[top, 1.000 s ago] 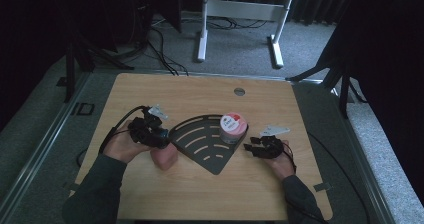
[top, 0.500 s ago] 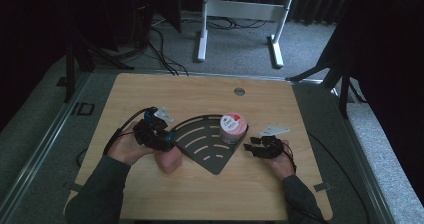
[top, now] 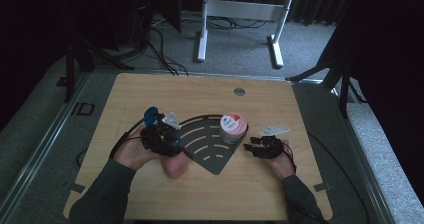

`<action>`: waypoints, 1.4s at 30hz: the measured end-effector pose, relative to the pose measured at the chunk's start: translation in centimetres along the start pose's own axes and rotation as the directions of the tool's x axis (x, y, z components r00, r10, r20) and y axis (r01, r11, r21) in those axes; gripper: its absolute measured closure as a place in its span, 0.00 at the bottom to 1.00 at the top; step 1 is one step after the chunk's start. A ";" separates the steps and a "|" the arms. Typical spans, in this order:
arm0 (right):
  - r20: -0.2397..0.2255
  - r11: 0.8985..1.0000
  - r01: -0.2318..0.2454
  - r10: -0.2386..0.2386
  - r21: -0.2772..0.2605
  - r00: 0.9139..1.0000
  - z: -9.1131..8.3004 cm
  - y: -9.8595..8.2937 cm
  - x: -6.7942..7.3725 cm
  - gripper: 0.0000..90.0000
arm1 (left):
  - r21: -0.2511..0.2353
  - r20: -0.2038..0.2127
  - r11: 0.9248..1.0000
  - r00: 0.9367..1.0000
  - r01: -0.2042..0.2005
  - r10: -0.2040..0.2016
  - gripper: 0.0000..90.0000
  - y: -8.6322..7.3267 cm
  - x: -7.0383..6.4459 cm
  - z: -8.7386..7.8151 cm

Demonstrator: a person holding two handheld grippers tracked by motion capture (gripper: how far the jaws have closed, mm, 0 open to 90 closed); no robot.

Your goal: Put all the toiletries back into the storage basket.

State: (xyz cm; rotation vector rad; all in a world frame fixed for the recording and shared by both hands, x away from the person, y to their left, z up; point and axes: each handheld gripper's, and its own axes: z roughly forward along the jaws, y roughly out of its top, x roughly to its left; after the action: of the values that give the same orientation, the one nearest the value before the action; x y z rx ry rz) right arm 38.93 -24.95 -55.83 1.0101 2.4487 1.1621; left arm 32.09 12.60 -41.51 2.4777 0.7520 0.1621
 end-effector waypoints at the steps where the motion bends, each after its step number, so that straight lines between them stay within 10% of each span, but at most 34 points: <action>1: 0.000 1.000 0.001 -0.001 0.000 1.000 0.0 0.0 0.0 0.59 | 0.000 0.004 1.000 1.000 -0.004 0.004 0.64 0.1 -0.1 0.1; 27: 0.008 1.000 -0.009 0.009 -0.005 1.000 0.1 0.1 -0.1 0.59 | -0.014 0.067 0.996 0.994 -0.085 0.086 0.64 3.4 -2.7 1.5; 42: 0.082 0.995 -0.044 0.052 -0.090 0.995 -0.5 2.1 -1.3 0.77 | -0.024 0.071 0.994 0.992 -0.105 0.106 0.64 5.4 -3.2 2.2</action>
State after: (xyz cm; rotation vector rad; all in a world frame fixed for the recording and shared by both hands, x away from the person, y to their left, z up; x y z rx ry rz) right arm 40.63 -25.23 -54.04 1.0750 2.2993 1.2050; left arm 32.62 6.07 -40.42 2.4907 0.5868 0.1172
